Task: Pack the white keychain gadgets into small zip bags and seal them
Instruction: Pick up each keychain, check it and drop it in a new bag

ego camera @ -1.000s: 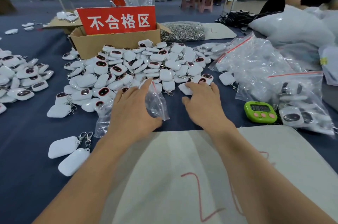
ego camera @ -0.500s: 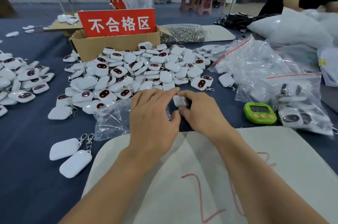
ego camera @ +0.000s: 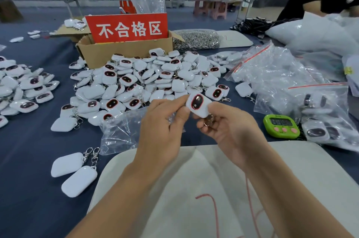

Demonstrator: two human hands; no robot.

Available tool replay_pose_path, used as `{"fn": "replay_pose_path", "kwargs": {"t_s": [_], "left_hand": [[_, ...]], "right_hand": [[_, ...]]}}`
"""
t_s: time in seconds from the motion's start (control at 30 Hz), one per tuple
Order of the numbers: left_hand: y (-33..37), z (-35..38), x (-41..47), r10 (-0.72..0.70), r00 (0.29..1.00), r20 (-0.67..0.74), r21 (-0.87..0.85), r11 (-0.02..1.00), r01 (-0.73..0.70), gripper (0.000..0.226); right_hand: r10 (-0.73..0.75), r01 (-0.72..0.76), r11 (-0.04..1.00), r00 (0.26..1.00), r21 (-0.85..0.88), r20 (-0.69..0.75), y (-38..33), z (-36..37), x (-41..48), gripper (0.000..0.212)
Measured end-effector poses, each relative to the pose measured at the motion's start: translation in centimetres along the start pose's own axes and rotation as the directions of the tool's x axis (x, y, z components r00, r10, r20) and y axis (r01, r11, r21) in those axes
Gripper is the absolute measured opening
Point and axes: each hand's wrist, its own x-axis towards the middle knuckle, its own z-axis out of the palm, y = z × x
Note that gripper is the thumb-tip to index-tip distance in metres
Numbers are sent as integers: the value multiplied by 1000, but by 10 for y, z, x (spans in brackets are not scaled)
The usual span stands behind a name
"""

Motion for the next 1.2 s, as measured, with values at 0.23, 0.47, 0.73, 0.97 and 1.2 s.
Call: {"fn": "replay_pose_path", "kwargs": {"t_s": [0.23, 0.47, 0.73, 0.97, 1.2], "left_hand": [[-1, 8, 4, -52, 996, -72, -62, 997, 48, 26], [-1, 9, 2, -115, 993, -39, -56, 992, 112, 26], [2, 10, 3, -125, 992, 34, -220, 967, 129, 34], [3, 11, 3, -127, 986, 107, -342, 927, 156, 23], [4, 10, 4, -198, 973, 119, -444, 866, 231, 24]], "right_hand": [[15, 26, 945, 992, -326, 122, 3, 7, -2, 12], [44, -19, 972, 994, -234, 103, 1, 17, -6, 23], [65, -45, 963, 996, -264, 68, 4, 22, -4, 31], [2, 12, 938, 999, -346, 38, 3, 18, -3, 32], [29, 7, 932, 995, -362, 94, 4, 19, -2, 29]]}}
